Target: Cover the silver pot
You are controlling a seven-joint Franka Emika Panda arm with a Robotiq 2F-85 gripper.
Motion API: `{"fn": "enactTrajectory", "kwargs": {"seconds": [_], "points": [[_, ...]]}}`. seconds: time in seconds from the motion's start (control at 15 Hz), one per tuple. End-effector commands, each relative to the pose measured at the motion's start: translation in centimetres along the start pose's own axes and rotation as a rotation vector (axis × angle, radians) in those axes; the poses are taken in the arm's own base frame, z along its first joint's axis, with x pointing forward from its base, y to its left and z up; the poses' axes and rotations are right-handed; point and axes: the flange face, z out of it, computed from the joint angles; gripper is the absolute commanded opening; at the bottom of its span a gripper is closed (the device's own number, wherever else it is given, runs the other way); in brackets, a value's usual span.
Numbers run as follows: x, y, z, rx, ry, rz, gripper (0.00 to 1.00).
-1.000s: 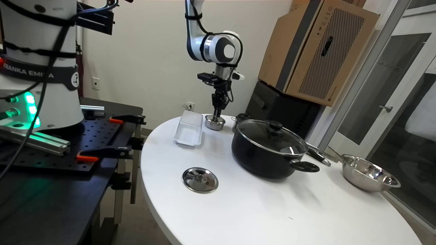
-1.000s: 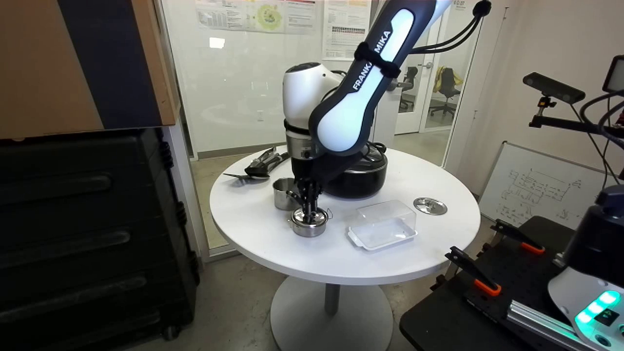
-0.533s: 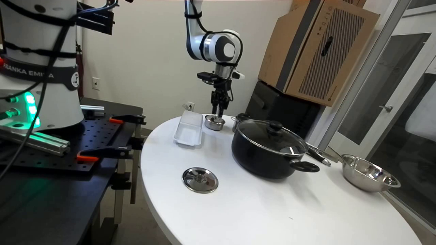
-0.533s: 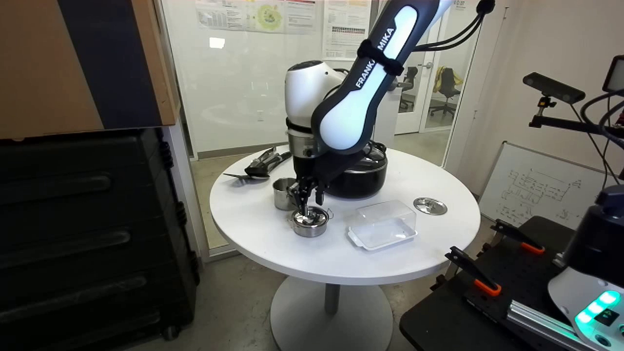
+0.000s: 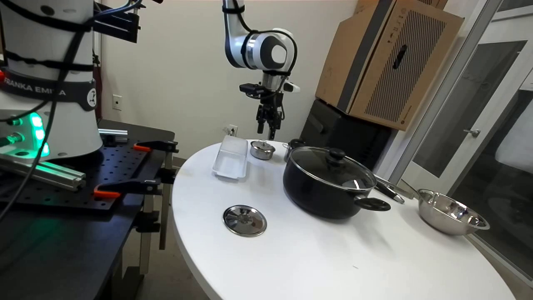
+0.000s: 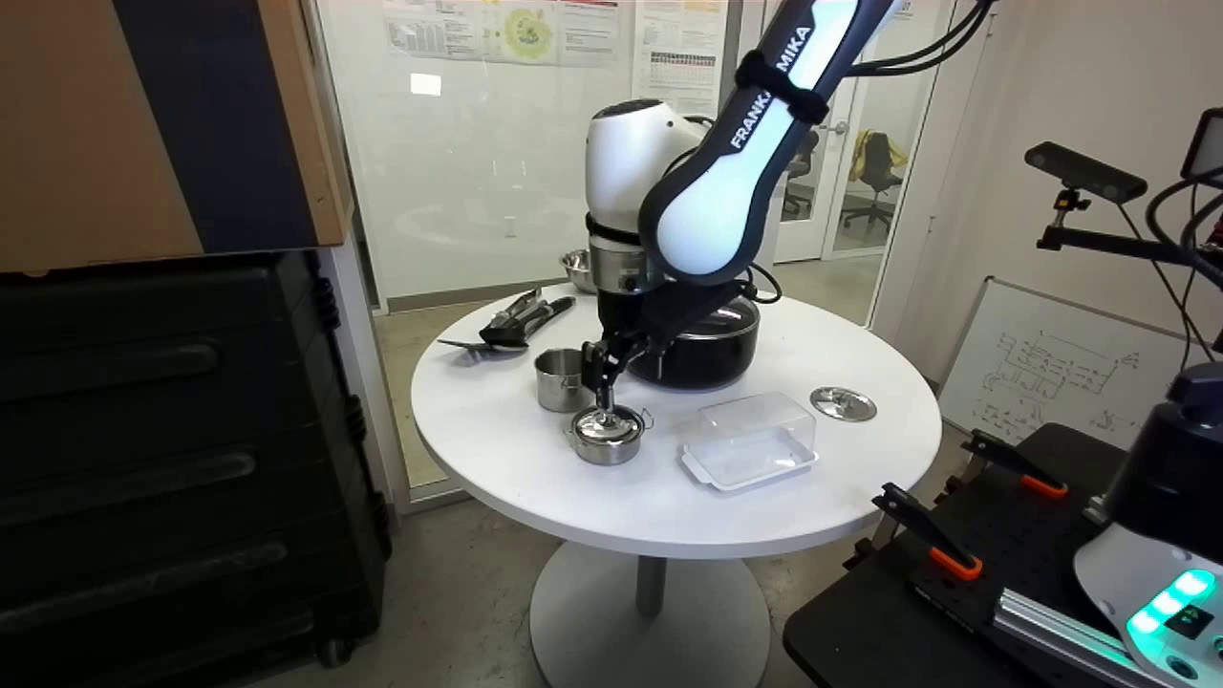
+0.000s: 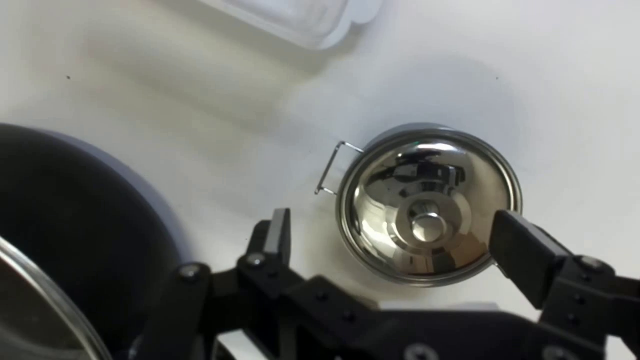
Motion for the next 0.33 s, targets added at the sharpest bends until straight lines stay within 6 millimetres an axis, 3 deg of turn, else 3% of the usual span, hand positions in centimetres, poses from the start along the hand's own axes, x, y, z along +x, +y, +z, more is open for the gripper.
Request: {"fn": "enactTrajectory", "kwargs": {"seconds": [0.0,0.07,0.13,0.27], "points": [[-2.2,2.9,-2.0,0.003,0.035,0.020,1.00],[-2.6,3.5,-2.3,0.004,0.043,0.028,1.00],[-1.1,2.2,-1.0,0.004,0.015,0.030,1.00],[-1.7,3.2,-1.6,0.005,0.023,0.041,1.00]]}}
